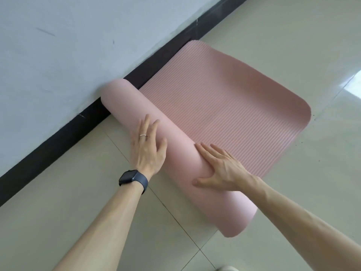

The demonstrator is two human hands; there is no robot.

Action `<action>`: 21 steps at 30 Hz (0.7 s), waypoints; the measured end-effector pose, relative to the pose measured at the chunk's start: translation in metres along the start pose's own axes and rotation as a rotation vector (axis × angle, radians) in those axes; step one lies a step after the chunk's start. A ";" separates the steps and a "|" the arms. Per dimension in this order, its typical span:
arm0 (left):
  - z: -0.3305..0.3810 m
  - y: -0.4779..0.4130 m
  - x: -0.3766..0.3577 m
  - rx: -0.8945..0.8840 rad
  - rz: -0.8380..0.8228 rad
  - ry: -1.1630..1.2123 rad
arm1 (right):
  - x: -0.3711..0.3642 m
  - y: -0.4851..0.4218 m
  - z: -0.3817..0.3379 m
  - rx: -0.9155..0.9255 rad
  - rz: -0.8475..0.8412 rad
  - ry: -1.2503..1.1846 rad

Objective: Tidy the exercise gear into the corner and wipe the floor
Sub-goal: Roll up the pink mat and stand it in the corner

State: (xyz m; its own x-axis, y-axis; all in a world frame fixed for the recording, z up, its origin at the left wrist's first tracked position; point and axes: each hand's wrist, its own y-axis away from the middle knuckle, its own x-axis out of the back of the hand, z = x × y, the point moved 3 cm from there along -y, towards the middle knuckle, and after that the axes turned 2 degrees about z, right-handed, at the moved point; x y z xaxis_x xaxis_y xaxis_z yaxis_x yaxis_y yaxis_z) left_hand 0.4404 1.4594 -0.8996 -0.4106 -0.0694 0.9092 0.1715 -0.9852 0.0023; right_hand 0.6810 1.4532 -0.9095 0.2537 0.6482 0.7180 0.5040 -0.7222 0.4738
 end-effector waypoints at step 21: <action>0.088 -0.063 -0.034 -0.204 0.234 0.064 | 0.046 0.010 0.079 0.132 0.264 0.112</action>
State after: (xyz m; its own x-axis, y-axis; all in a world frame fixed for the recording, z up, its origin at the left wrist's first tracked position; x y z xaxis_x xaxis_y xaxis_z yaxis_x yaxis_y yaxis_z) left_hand 0.5224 1.5381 -0.8936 -0.4375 -0.3008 0.8474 0.0875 -0.9522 -0.2928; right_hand 0.7624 1.4951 -0.9119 0.3013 0.4067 0.8624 0.5378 -0.8194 0.1986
